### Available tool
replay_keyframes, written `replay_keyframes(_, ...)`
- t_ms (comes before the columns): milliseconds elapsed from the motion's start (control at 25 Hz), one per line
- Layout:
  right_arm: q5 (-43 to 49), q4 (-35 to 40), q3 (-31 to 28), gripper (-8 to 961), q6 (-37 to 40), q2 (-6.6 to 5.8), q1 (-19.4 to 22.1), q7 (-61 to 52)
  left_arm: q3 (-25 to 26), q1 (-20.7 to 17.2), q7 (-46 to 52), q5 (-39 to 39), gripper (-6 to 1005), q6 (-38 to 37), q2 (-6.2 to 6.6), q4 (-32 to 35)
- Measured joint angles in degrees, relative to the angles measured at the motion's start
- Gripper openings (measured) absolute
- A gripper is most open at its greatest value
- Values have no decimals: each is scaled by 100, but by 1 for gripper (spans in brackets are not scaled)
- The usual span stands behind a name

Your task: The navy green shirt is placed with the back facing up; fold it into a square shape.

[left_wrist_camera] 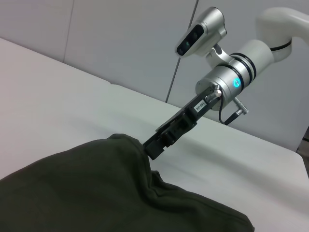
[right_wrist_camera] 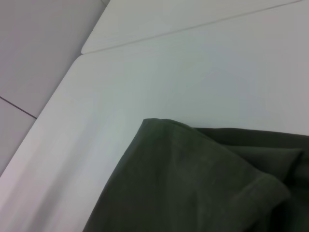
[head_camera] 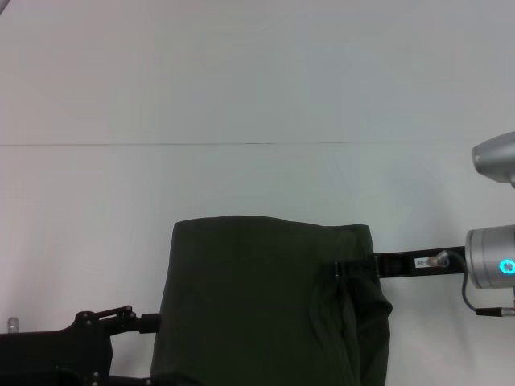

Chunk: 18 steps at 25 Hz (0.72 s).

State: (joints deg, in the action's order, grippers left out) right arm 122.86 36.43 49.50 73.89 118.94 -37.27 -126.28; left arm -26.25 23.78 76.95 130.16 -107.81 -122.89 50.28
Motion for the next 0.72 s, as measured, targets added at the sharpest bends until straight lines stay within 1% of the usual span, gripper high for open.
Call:
replay_keyframes(120, 7, -140, 0, 907, -135, 45, -99, 18, 19, 5, -9, 0, 934, 1, 1, 0)
replay_keyframes(200, 7, -150, 0, 906, -158, 54, -107, 25, 21, 5, -15, 0, 934, 3, 1, 0)
replay_keyframes(320, -5, -149, -26, 906, -172, 60, -109, -15, 22, 5, -28, 0, 934, 5, 2, 0)
replay_keyframes(400, -26, -126, -48, 905, -178, 43, -110, -77, 18, 4, -31, 0, 934, 5, 3, 0)
replay_keyframes(520, -69, -109, -54, 845, -226, 18, -111, -107, 8, 6, -30, 0, 934, 8, 2, -1)
replay_keyframes(720, -78, -114, -55, 744, -306, 15, -147, -108, 14, 18, -36, 1, 934, 15, 2, -1)
